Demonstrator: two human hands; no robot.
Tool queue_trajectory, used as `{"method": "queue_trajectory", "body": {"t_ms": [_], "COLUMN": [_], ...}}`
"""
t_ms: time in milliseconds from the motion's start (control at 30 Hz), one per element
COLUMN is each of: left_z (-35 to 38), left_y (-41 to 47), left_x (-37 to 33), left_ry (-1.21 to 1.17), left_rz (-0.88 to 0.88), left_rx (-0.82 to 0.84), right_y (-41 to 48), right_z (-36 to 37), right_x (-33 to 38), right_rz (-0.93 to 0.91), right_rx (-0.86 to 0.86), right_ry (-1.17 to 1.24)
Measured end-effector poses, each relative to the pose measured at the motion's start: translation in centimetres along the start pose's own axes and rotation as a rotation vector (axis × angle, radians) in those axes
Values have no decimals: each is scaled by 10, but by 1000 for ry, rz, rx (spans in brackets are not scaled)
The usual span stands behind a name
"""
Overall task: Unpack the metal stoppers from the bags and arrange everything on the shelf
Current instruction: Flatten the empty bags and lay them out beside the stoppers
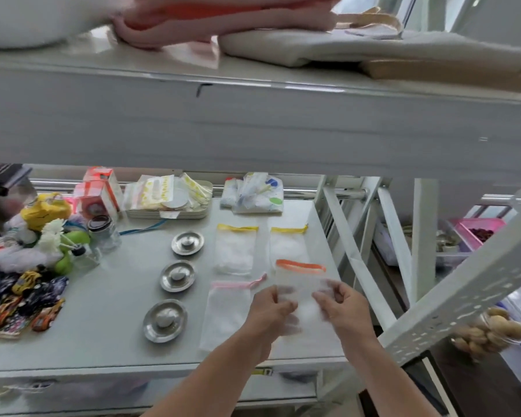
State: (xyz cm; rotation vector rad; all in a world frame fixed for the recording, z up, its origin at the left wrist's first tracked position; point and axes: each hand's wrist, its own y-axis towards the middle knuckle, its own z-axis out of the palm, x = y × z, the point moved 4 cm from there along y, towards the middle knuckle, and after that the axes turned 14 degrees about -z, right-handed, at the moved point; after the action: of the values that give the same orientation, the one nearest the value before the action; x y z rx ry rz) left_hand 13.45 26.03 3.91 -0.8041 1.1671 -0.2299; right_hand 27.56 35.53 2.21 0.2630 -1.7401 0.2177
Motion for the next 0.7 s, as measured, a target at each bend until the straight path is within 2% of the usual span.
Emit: {"method": "queue_trajectory", "body": {"t_ms": [100, 233, 567, 633, 700], "left_z": [-2, -10, -9, -22, -42], "left_y": [28, 37, 37, 23, 12], "left_x": [24, 36, 21, 19, 25], "left_ry": [98, 338, 650, 845, 1028], "left_rz": [-76, -20, 200, 333, 514], "left_rx": [-172, -382, -562, -679, -758], "right_y": [12, 5, 9, 6, 0], "right_z": [-3, -10, -7, -10, -11], "right_x": [-34, -45, -38, -35, -30], "right_rz": [128, 89, -61, -160, -388], "right_rx": [27, 37, 115, 104, 103], "right_ry": [-213, -434, -685, -781, -829]}}
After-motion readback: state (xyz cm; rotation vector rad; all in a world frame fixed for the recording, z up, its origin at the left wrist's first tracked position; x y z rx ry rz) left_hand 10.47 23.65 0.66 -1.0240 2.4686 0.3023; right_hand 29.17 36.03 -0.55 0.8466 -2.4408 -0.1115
